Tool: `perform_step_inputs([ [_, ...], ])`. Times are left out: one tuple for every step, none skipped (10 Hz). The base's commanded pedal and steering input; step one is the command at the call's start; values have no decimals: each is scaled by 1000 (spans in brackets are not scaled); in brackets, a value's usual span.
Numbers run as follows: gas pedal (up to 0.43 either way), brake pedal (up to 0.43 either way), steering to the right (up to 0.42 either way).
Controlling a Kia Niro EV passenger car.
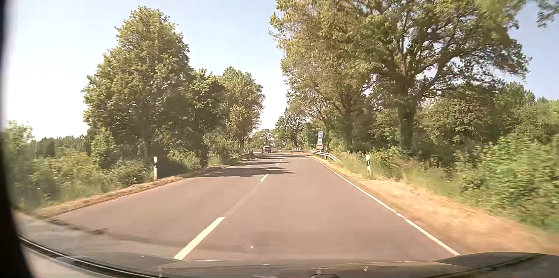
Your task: Follow the waypoints while adhering to traffic rules and regulations
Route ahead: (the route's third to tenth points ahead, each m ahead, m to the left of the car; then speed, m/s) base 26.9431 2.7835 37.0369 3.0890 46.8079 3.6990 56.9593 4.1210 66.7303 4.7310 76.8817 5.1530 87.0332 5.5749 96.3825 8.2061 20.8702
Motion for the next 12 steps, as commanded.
perform_step_inputs([
  [248, 0, 0],
  [248, 0, -1],
  [240, 0, 0],
  [240, 0, -1],
  [240, 0, -1],
  [240, 0, -2],
  [240, 0, -3],
  [240, 0, -5],
  [240, 0, -8],
  [240, 0, -10],
  [248, 0, -11],
  [248, 0, -11],
])
